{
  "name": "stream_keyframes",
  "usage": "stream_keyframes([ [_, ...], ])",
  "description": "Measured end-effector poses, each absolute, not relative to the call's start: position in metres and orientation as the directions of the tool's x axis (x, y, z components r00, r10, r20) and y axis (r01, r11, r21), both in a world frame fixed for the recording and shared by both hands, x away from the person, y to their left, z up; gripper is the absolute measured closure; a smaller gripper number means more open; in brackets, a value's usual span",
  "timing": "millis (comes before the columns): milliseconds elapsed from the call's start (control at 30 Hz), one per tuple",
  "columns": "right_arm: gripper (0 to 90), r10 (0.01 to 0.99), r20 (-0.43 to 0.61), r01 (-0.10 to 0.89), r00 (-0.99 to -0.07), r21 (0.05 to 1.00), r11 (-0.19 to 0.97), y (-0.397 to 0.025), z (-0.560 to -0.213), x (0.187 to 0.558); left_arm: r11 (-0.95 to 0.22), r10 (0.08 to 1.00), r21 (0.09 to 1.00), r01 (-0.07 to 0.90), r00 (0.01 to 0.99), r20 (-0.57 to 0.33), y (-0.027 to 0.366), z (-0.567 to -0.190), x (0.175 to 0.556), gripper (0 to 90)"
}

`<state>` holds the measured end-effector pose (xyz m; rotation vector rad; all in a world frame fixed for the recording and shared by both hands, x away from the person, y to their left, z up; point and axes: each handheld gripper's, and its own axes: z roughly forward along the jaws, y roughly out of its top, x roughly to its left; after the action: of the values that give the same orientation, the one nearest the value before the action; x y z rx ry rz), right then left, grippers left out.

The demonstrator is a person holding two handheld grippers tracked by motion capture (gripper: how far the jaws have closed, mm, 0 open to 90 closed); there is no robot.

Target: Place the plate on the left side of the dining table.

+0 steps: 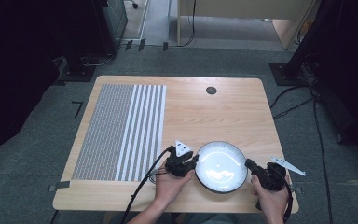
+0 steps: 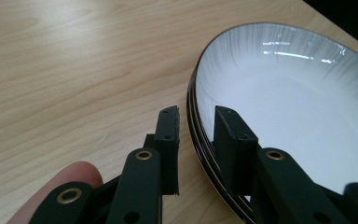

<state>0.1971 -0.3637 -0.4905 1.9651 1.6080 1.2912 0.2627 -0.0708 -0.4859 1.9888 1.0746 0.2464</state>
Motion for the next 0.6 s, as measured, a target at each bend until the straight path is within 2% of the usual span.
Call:
stream_keyframes([
  [167,88.3,0.901,0.434,0.628,-0.029,0.709,-0.321,-0.363,-0.491,0.197,-0.291,0.748,0.739,0.607,0.626,-0.219,-0.075,-0.489,0.262,75.1],
  [267,87.7,0.93,0.363,0.624,-0.055,0.74,-0.252,-0.358,-0.49,0.197,-0.303,0.745,0.744,0.596,0.635,-0.206,-0.075,-0.489,0.262,75.0],
  [333,87.8,0.935,0.35,0.626,-0.048,0.74,-0.245,-0.356,-0.489,0.196,-0.307,0.745,0.746,0.591,0.637,-0.198,-0.075,-0.489,0.261,75.4],
  [567,90.0,0.902,0.43,0.601,-0.041,0.732,-0.322,-0.364,-0.486,0.194,-0.32,0.748,0.75,0.579,0.64,-0.175,-0.077,-0.489,0.26,75.3],
  [600,90.0,0.839,0.535,0.611,-0.099,0.698,-0.373,-0.367,-0.485,0.194,-0.329,0.747,0.751,0.572,0.644,-0.163,-0.077,-0.489,0.259,75.2],
])
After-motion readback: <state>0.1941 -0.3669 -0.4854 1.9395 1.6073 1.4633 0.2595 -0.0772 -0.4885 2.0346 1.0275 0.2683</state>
